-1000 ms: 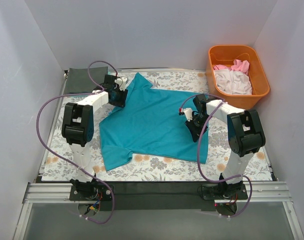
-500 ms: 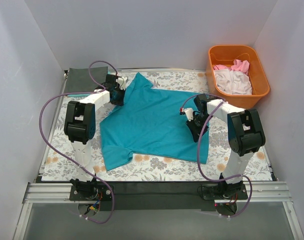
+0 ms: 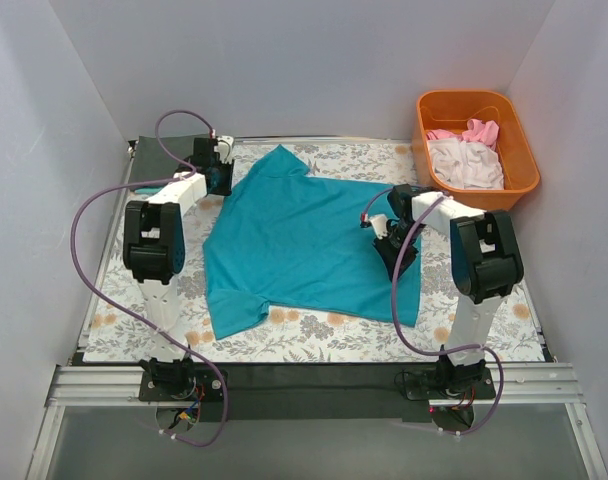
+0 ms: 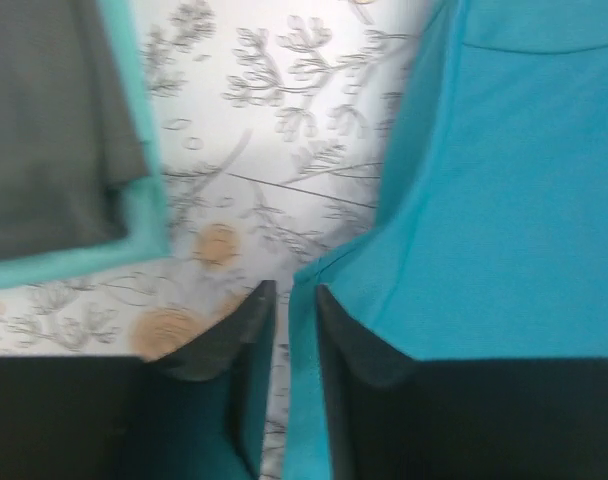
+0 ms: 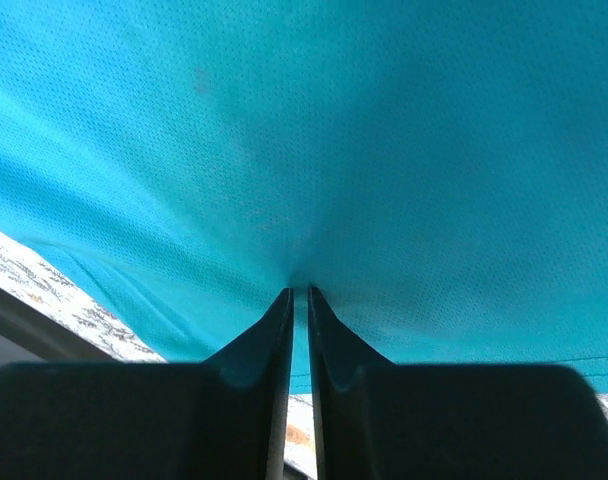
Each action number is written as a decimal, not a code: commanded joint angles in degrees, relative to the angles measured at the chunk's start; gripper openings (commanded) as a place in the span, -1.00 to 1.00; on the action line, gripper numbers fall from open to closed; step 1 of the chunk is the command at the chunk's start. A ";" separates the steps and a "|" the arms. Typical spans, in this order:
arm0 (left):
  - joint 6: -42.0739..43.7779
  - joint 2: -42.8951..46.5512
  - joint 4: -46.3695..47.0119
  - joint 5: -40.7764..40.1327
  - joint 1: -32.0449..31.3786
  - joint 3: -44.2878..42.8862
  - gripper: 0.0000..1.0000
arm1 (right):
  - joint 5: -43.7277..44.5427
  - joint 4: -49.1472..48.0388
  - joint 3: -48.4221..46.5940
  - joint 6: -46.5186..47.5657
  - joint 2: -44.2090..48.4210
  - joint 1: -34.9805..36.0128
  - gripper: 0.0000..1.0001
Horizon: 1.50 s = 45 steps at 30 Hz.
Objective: Fold and stack the t-shirts
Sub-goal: Flatten the tshirt out
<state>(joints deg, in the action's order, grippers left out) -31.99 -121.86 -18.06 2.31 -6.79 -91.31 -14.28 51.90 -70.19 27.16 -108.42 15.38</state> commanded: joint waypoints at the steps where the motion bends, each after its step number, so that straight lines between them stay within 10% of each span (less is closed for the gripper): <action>1: 0.09 -0.39 1.45 -3.97 1.51 -2.21 -0.45 | 5.06 -4.97 -3.89 2.02 -4.16 -0.79 -0.66; 16: 8.34 20.87 -8.39 12.89 2.48 16.67 -0.26 | 6.10 0.39 3.03 7.38 13.58 -0.70 -0.31; 36: 15.11 38.35 -14.53 5.43 1.86 50.43 -0.40 | 13.76 -6.11 15.25 11.51 6.90 -0.79 -0.28; 45: 14.76 40.93 -20.33 10.43 1.95 43.27 -0.21 | 4.19 5.57 16.59 18.28 16.04 -0.17 -0.17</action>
<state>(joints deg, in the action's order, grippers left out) -17.39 -79.99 -35.09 10.07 -5.02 -41.50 -5.72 52.36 -54.33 41.01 -94.30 15.07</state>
